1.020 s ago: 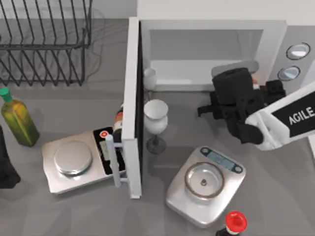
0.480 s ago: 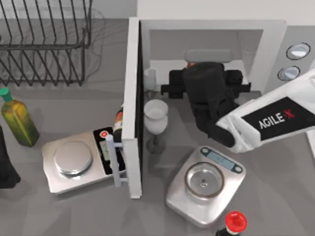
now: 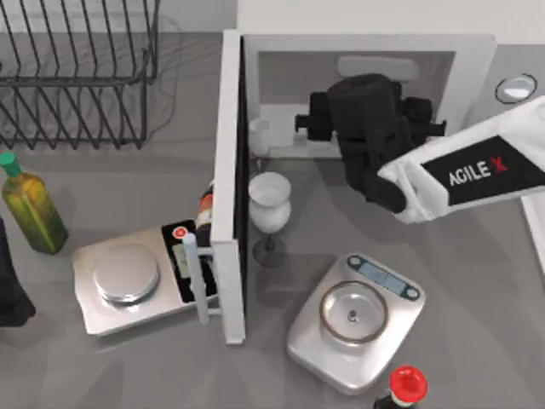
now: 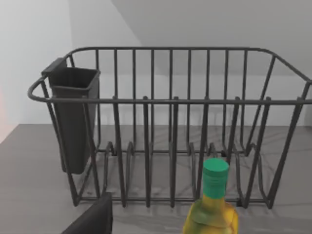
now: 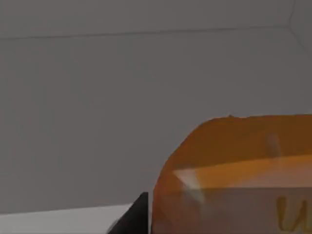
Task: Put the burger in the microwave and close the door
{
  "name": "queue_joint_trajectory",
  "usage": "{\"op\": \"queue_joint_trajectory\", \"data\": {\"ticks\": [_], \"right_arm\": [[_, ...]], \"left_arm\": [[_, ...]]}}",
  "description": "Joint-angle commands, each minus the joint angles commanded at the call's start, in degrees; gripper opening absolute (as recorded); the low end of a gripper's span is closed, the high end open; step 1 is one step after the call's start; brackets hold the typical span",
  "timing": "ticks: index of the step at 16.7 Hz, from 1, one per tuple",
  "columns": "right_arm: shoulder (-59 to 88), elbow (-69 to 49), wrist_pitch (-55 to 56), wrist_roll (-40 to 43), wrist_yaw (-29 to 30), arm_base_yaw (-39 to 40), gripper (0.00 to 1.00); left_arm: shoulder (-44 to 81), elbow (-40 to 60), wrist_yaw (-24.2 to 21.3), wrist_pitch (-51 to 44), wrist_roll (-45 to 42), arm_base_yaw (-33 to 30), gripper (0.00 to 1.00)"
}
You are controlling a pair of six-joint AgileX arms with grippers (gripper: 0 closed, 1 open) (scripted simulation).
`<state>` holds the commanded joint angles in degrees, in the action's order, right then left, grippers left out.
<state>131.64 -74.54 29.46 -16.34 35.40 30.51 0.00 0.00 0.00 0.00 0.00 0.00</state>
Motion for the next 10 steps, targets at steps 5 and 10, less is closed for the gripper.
{"op": "queue_joint_trajectory", "data": {"ticks": [5, 10], "right_arm": [[7.45, -15.5, -8.8, 1.13, -2.66, -3.01, 0.0], [16.16, -30.34, -11.0, 4.42, -7.05, -4.19, 0.0]], "left_arm": [[0.0, 0.0, 0.0, 0.0, 0.0, 0.0, 1.0], [0.0, 0.0, 0.0, 0.0, 0.0, 0.0, 1.0]]}}
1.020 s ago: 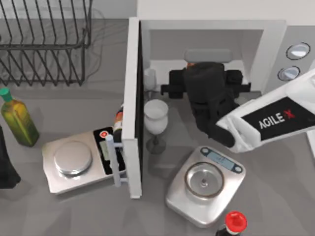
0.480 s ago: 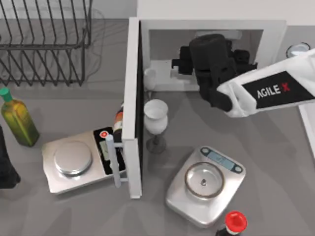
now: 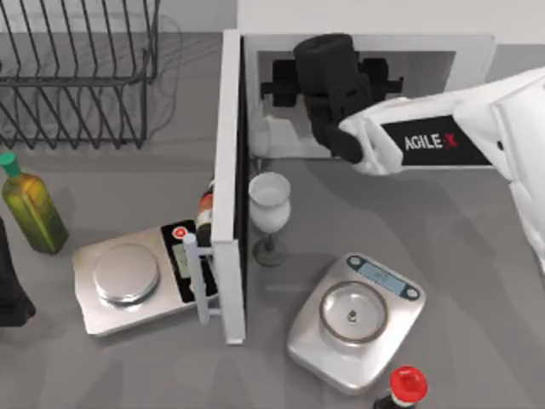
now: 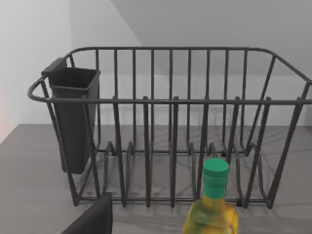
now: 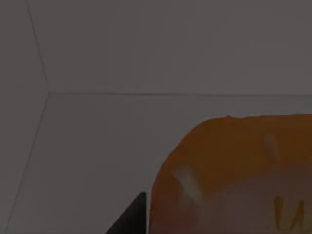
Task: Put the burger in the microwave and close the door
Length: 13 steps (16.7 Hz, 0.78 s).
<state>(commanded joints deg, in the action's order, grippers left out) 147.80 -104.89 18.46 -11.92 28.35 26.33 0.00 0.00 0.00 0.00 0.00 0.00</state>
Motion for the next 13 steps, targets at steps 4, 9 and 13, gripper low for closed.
{"op": "queue_joint_trajectory", "data": {"ticks": [4, 9, 13], "right_arm": [[4.63, -5.28, 1.46, 1.39, -1.87, -0.28, 0.0], [4.82, -5.33, 1.47, 1.42, -1.94, -0.27, 0.08], [4.82, -5.33, 1.47, 1.42, -1.94, -0.27, 0.38]], "left_arm": [[0.0, 0.0, 0.0, 0.0, 0.0, 0.0, 1.0], [0.0, 0.0, 0.0, 0.0, 0.0, 0.0, 1.0], [0.0, 0.0, 0.0, 0.0, 0.0, 0.0, 1.0]]}}
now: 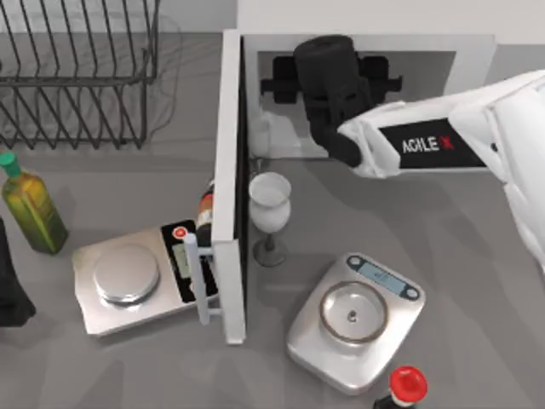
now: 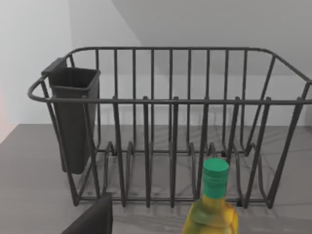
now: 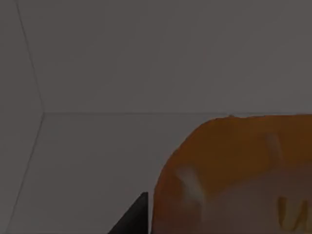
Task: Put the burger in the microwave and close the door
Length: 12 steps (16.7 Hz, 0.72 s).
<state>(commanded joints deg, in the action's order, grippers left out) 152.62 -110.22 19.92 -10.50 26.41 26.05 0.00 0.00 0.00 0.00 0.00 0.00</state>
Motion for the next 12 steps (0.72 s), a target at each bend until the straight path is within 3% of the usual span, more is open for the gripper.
{"op": "queue_joint_trajectory", "data": {"ticks": [8, 12], "right_arm": [[0.0, 0.0, 0.0, 0.0, 0.0, 0.0, 0.98], [0.0, 0.0, 0.0, 0.0, 0.0, 0.0, 1.0]], "left_arm": [[0.0, 0.0, 0.0, 0.0, 0.0, 0.0, 1.0], [0.0, 0.0, 0.0, 0.0, 0.0, 0.0, 1.0]]}}
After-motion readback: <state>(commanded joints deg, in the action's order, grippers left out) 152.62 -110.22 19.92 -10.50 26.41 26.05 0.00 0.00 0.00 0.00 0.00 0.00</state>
